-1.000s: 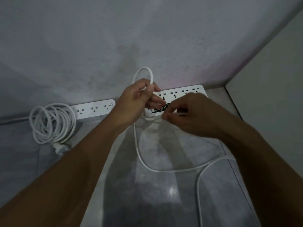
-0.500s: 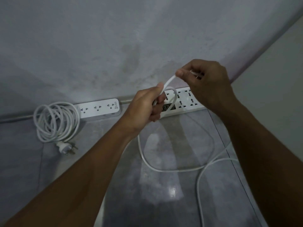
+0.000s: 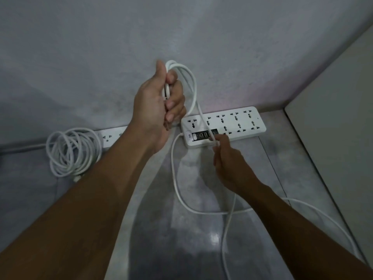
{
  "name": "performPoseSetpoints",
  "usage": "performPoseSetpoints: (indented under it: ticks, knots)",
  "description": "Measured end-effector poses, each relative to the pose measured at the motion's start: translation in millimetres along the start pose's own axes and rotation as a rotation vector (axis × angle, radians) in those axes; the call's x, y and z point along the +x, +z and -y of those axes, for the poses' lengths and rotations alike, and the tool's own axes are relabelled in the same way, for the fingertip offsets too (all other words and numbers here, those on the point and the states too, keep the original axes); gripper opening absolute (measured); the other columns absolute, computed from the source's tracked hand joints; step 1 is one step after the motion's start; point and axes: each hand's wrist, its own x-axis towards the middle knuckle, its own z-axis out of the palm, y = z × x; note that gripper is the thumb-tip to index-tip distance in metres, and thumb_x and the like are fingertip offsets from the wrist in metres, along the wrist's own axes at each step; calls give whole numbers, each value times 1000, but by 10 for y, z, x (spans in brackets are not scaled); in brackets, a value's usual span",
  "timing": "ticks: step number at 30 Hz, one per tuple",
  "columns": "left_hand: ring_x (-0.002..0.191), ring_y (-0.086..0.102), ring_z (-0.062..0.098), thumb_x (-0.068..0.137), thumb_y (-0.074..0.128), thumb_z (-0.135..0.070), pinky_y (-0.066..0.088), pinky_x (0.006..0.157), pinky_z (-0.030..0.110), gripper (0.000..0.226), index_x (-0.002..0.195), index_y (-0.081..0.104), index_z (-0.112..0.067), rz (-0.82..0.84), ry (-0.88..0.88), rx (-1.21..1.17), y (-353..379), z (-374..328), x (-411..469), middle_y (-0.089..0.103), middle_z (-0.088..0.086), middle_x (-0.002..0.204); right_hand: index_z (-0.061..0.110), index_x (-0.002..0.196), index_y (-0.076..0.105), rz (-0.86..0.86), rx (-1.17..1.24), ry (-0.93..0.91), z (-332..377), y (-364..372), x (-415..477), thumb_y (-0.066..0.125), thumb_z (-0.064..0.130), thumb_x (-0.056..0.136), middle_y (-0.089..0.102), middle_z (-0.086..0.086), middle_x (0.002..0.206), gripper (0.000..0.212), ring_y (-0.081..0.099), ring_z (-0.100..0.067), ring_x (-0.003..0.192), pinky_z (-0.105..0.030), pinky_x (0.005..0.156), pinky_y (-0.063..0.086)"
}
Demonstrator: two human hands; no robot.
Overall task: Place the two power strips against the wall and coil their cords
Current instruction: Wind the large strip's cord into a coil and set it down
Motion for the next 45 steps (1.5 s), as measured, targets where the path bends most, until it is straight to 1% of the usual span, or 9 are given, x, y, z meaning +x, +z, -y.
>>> performPoseSetpoints:
  ticks: [5, 12, 17, 23, 31, 34, 39, 42, 45]
  knots:
    - [39, 39, 17, 109, 26, -33, 31, 43, 28, 38, 79, 43, -17, -100, 111, 330, -17, 115, -21, 57, 2, 52, 29, 116, 53, 0, -120, -155, 147, -155, -18, 39, 38, 104, 56, 9, 67, 21, 53, -8, 55, -34, 53, 49]
    - [79, 75, 21, 108, 28, -33, 59, 83, 44, 34, 113, 48, -6, -96, 137, 704, -68, 350, -105, 76, 9, 79, 20, 90, 77, -32, -82, -429, 578, -702, 54, 68, 32, 92, 67, 9, 66, 15, 55, -5, 53, -18, 53, 42]
    - [55, 63, 22, 106, 37, -39, 55, 57, 40, 28, 83, 50, -28, -89, 209, 949, -60, 466, -184, 60, 3, 61, 21, 84, 77, -55, -138, -483, 801, -996, 159, 72, 38, 88, 68, 8, 67, 19, 54, 0, 54, -14, 55, 35]
    - [39, 35, 7, 105, 37, -38, 28, 45, 28, 44, 70, 53, -16, -53, -39, 634, 77, 444, -197, 41, -9, 46, 21, 87, 71, -225, -145, -429, 711, -1166, 454, 64, 56, 85, 67, 7, 78, 36, 54, -4, 63, -24, 60, 43]
    - [23, 19, 11, 104, 31, -36, 7, 39, 33, 43, 70, 48, -16, 213, -247, 93, 46, 221, -138, 28, -6, 32, 14, 109, 69, -367, -13, -314, 335, -863, 611, 45, 26, 104, 55, 8, 79, 28, 50, -10, 68, -22, 65, 41]
    - [25, 20, 10, 106, 27, -38, 13, 40, 33, 46, 71, 48, -18, 238, -221, -33, 38, 157, -133, 28, -6, 34, 23, 121, 62, -281, 53, -133, 223, -666, 539, 39, 22, 108, 59, 5, 72, 27, 54, -2, 60, -12, 57, 39]
    - [31, 27, 12, 107, 23, -41, 33, 46, 27, 45, 76, 46, -18, 115, -83, -100, 43, 23, -45, 29, -5, 42, 32, 137, 39, 132, 227, 92, 130, -282, 242, 39, 23, 106, 64, -14, 79, 32, 59, -16, 52, -41, 45, 55]
    - [33, 32, 14, 108, 23, -40, 38, 51, 30, 43, 78, 44, -16, 29, 4, 18, 22, 0, -4, 33, -4, 46, 27, 142, 31, 312, 142, 43, 193, -166, 102, 38, 21, 107, 63, -7, 77, 37, 57, -4, 46, -20, 44, 46]
    - [41, 49, 18, 108, 25, -38, 49, 62, 36, 39, 82, 42, -15, -49, 51, 176, -15, 34, -13, 43, -1, 50, 26, 142, 37, 343, -56, -99, 372, -216, 47, 39, 30, 107, 56, 7, 79, 36, 55, -4, 61, -21, 59, 41]
